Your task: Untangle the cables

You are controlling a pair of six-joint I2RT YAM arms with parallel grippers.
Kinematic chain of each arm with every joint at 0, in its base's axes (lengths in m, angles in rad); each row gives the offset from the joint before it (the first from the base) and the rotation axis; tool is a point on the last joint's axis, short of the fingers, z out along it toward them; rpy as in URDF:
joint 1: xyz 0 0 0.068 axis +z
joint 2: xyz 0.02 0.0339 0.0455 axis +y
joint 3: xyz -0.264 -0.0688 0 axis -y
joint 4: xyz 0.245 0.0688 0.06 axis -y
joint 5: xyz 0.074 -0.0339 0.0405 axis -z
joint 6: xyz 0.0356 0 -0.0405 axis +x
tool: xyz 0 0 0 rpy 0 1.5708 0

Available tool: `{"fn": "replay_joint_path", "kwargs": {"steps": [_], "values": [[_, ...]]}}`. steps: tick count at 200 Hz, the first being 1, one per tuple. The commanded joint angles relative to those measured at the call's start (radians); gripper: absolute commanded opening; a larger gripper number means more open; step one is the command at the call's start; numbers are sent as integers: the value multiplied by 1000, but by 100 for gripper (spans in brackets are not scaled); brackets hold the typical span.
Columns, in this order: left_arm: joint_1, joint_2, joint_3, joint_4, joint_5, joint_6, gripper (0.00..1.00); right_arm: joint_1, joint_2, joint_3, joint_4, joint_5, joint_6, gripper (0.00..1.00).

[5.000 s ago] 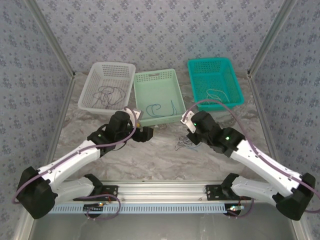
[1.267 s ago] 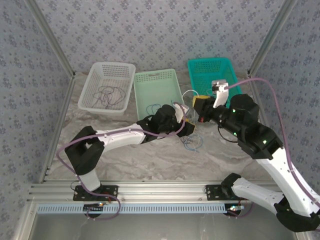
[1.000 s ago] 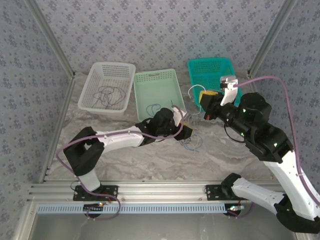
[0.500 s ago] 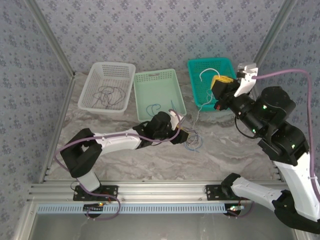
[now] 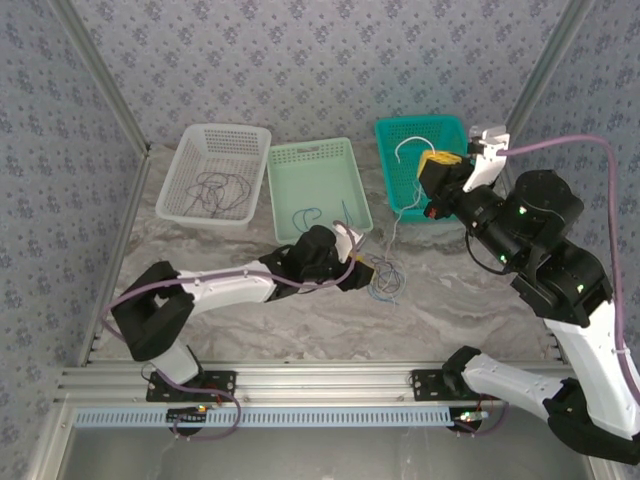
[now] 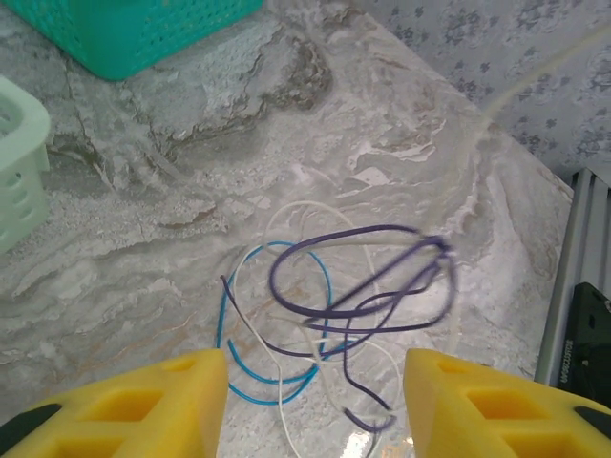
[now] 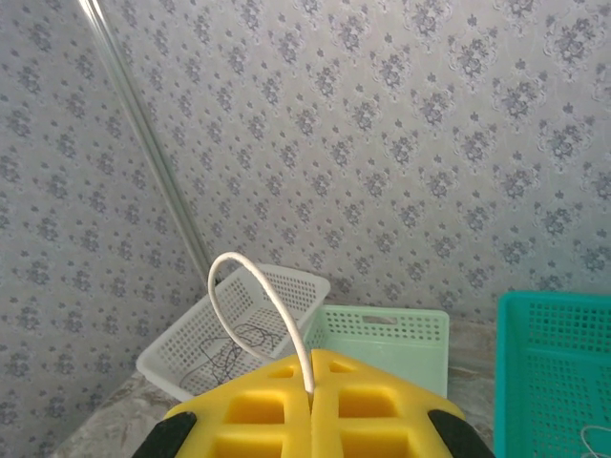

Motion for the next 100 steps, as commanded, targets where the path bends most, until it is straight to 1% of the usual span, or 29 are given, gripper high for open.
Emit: {"fn": "replay_joint_path", "kwargs": {"steps": [1,20,36,83,100], "values": [[-18,-96,6,-1,7,50,55,-3,-6,-33,-12,32,21,6],[-41,-126,13,-6,6,78,58,-4,0,-55,3,14,37,6],[-54,-117,49,-8,4,77,61,-4,3,-63,7,2,49,6],[-56,65,220,-90,10,74,62,-4,5,-55,53,-38,74,6],[-55,120,248,-78,-60,45,63,-3,4,-42,53,-57,86,6]]}}
